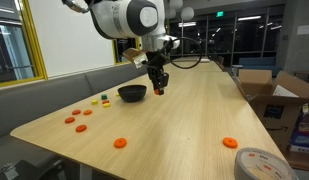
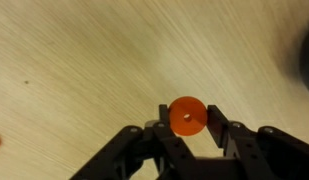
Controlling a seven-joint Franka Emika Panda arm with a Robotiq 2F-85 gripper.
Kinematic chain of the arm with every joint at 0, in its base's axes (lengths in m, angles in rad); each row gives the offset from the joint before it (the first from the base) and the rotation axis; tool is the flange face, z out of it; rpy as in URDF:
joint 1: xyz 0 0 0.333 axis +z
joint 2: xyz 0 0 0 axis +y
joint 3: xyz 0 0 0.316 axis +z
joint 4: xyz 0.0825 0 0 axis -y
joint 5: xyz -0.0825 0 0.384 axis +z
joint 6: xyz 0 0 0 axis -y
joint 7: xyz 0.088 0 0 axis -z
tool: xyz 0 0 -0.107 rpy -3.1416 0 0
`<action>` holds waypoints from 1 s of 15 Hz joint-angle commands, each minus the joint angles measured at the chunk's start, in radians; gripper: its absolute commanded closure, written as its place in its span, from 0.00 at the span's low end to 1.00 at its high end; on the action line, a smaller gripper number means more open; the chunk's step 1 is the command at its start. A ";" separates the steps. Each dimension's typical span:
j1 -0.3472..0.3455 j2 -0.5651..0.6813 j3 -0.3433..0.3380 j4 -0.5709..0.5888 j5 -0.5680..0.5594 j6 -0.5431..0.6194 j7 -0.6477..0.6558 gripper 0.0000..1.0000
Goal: Put the blue, yellow and three orange squares inside the building.
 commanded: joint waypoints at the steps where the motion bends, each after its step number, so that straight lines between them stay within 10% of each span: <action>1: 0.033 0.054 0.052 0.100 -0.001 0.007 0.007 0.74; 15: 0.057 0.337 0.189 0.507 0.145 -0.102 -0.175 0.74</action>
